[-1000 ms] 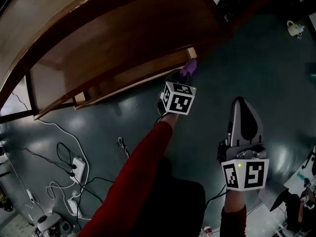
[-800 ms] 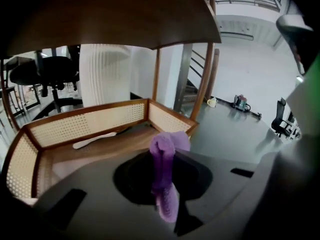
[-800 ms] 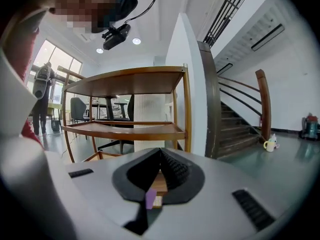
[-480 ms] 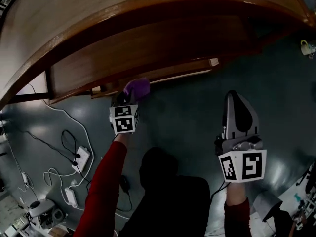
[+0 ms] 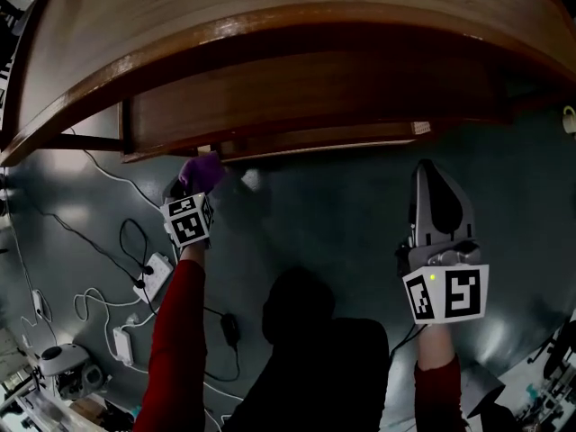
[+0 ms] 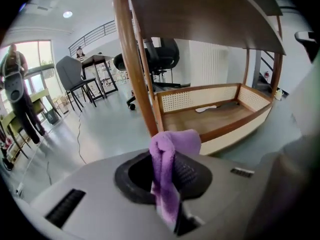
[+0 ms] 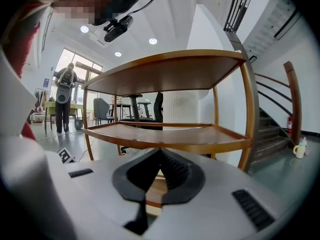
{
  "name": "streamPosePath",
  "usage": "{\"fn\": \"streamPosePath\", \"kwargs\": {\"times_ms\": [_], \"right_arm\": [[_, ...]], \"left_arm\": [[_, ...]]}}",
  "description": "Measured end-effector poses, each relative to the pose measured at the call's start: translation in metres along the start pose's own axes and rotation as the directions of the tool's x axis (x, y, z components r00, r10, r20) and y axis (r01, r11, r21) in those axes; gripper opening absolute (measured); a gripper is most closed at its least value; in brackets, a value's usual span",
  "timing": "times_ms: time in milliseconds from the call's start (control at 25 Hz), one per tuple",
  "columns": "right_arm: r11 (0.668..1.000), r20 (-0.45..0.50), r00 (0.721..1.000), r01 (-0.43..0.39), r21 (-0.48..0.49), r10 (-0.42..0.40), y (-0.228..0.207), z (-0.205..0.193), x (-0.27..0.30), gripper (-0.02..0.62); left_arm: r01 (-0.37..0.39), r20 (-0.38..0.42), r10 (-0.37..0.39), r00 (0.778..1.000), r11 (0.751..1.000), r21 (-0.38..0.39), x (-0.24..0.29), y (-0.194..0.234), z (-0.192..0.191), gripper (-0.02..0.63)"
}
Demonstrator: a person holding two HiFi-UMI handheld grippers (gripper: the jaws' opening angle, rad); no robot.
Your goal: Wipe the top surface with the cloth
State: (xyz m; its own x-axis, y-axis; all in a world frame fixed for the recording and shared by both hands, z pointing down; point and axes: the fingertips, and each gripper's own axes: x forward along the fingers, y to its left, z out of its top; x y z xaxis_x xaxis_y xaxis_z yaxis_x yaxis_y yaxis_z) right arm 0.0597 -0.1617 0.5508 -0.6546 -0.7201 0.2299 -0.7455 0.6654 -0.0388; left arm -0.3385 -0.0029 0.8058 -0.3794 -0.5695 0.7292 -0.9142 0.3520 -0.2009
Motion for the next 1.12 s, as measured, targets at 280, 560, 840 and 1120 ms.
{"fn": "streamPosePath", "kwargs": {"times_ms": [280, 560, 840, 1120], "right_arm": [[1.000, -0.010, 1.000, 0.008, 0.002, -0.008, 0.007, 0.017, -0.012, 0.012], [0.996, -0.020, 0.997, 0.078, 0.047, -0.077, 0.008, 0.103, -0.070, 0.012], [0.989, 0.002, 0.990, 0.138, 0.059, -0.138, 0.014, 0.185, -0.096, 0.012], [0.982, 0.077, 0.980, 0.183, 0.041, -0.186, 0.013, 0.252, -0.112, 0.012]], "left_arm": [[0.069, 0.056, -0.071, 0.996, 0.997, 0.027, -0.034, -0.023, 0.023, 0.057], [0.281, 0.167, -0.307, 0.937, 0.946, 0.159, -0.185, -0.089, 0.100, 0.057], [0.414, 0.315, -0.487, 0.814, 0.868, 0.274, -0.315, -0.122, 0.213, 0.057], [0.436, 0.437, -0.566, 0.699, 0.821, 0.368, -0.382, -0.148, 0.307, 0.057]]}}
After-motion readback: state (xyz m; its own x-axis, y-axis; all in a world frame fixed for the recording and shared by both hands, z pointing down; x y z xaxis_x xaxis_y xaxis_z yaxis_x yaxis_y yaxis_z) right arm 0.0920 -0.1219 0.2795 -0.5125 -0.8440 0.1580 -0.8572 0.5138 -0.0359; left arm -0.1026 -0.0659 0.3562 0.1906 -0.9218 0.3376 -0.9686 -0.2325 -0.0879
